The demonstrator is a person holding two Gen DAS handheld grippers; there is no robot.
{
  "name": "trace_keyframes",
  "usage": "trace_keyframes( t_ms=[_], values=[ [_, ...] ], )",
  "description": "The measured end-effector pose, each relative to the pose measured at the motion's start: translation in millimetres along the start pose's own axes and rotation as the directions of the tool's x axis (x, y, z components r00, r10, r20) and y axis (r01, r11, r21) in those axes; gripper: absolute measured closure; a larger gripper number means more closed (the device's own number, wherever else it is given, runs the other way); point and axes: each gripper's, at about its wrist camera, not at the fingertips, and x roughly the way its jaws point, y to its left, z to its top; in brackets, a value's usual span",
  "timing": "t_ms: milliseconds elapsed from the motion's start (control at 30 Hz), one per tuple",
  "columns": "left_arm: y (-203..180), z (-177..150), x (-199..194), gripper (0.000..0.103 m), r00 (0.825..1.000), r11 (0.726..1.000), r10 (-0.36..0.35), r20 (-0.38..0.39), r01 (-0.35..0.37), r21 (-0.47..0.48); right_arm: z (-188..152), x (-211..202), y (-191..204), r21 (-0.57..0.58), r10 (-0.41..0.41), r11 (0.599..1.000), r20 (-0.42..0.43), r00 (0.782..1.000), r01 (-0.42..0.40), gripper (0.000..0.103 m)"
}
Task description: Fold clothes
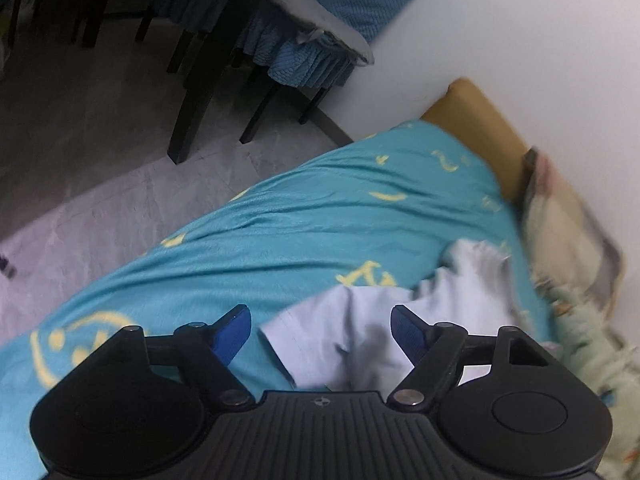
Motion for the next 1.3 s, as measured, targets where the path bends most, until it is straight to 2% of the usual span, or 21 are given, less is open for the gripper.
trace_keyframes(
  t_ms=[67, 133, 167, 200, 267, 333, 400, 467, 533, 567, 633, 733, 767, 833, 867, 900, 1000, 1067, 1133, 1200, 1300],
  values=[
    [-12.3, -1.7, 10.4, 0.042, 0.999, 0.995, 0.033, 0.012, -0.034, 0.093, 1.9, 6.6, -1.7, 0.017, 0.004, 1.0, -0.006, 1.0, -0.004, 0.02],
    [-33.3, -6.0, 16.2, 0.083, 0.998, 0.97, 0.056, 0.025, -0.06, 0.234, 4.4, 10.2, -3.6, 0.031, 0.002, 1.0, -0.008, 1.0, -0.002, 0.02],
    [-45.4, -8.9, 18.8, 0.094, 0.997, 0.944, 0.068, 0.029, -0.074, 0.322, 5.5, 10.0, -6.7, 0.045, -0.001, 0.999, -0.005, 1.0, 0.001, 0.02],
    [-59.4, -14.5, 19.0, 0.099, 0.995, 0.9, 0.085, 0.048, -0.097, 0.424, 6.5, 9.6, -10.0, 0.06, -0.005, 0.998, -0.003, 1.0, 0.005, 0.02],
    [-88.2, -30.7, 8.3, 0.1, 0.988, 0.79, 0.072, 0.137, -0.141, 0.597, 8.5, 8.9, -16.5, 0.089, -0.012, 0.996, 0.002, 1.0, 0.011, 0.02],
    [-117.2, -48.5, -5.5, 0.1, 0.974, 0.658, 0.023, 0.225, -0.185, 0.73, 10.5, 8.1, -23.0, 0.118, -0.019, 0.993, 0.007, 1.0, 0.018, 0.02],
    [-146.5, -75.0, -20.9, 0.1, 0.959, 0.518, -0.073, 0.274, -0.198, 0.832, 12.5, 7.4, -29.5, 0.147, -0.026, 0.989, 0.012, 1.0, 0.024, 0.02],
    [-171.8, -108.4, -31.8, 0.101, 0.955, 0.381, -0.173, 0.242, -0.162, 0.91, 14.5, 6.6, -36.0, 0.176, -0.033, 0.984, 0.016, 0.999, 0.03, 0.02],
    [-191.9, -143.0, -35.2, 0.101, 0.963, 0.275, -0.229, 0.141, -0.075, 0.958, 16.5, 5.9, -42.6, 0.205, -0.041, 0.978, 0.02, 0.999, 0.036, 0.02],
    [-199.4, -158.6, -33.7, 0.101, 0.966, 0.24, -0.239, 0.096, -0.036, 0.97, 17.5, 5.5, -45.8, 0.22, -0.045, 0.975, 0.022, 0.999, 0.039, 0.02],
    [-209.3, -186.0, -24.0, 0.101, 0.973, 0.208, -0.229, 0.025, 0.024, 0.978, 18.6, 3.0, -54.7, 0.254, -0.055, 0.966, 0.029, 0.998, 0.046, 0.02],
    [-210.8, -206.0, -5.2, 0.1, 0.985, 0.237, -0.172, -0.011, 0.052, 0.97, 18.5, 1.0, -65.1, 0.292, -0.062, 0.955, 0.029, 0.998, 0.051, 0.02],
    [-208.8, -207.2, -1.2, 0.099, 0.987, 0.263, -0.157, -0.023, 0.064, 0.963, 18.2, 0.7, -68.0, 0.303, -0.063, 0.952, 0.028, 0.998, 0.052, 0.02],
    [-201.9, -200.5, 1.1, 0.088, 0.988, 0.34, -0.144, -0.058, 0.104, 0.935, 17.4, 0.5, -72.3, 0.323, -0.059, 0.945, 0.022, 0.998, 0.049, 0.02],
    [-195.8, -192.9, -3.9, 0.085, 0.985, 0.389, -0.154, -0.082, 0.137, 0.911, 17.2, 0.5, -73.1, 0.331, -0.055, 0.943, 0.021, 0.998, 0.045, 0.02],
    [-187.7, -184.4, -11.6, 0.076, 0.98, 0.44, -0.169, -0.106, 0.172, 0.881, 17.1, 0.5, -73.1, 0.335, -0.051, 0.941, 0.021, 0.998, 0.041, 0.02],
    [-166.6, -155.3, -29.3, 0.071, 0.959, 0.598, -0.235, -0.158, 0.271, 0.754, 16.2, 2.0, -70.9, 0.33, -0.042, 0.943, 0.02, 0.999, 0.033, 0.02],
    [-147.3, -133.1, -38.6, 0.066, 0.952, 0.702, -0.267, -0.147, 0.297, 0.647, 15.3, 3.7, -70.3, 0.329, -0.037, 0.944, 0.012, 0.999, 0.031, 0.02],
    [-123.4, -112.0, -41.7, 0.062, 0.95, 0.792, -0.286, -0.122, 0.307, 0.528, 13.9, 6.0, -70.5, 0.332, -0.034, 0.943, 0.0, 0.999, 0.032, 0.02],
    [-105.3, -94.7, -38.0, 0.062, 0.953, 0.85, -0.285, -0.104, 0.301, 0.432, 12.8, 7.6, -70.6, 0.329, -0.039, 0.944, -0.008, 0.999, 0.039, 0.02],
    [-88.3, -77.0, -26.3, 0.062, 0.962, 0.904, -0.257, -0.089, 0.272, 0.33, 11.4, 10.5, -70.3, 0.323, -0.045, 0.945, -0.018, 0.999, 0.049, 0.02]
  ],
)
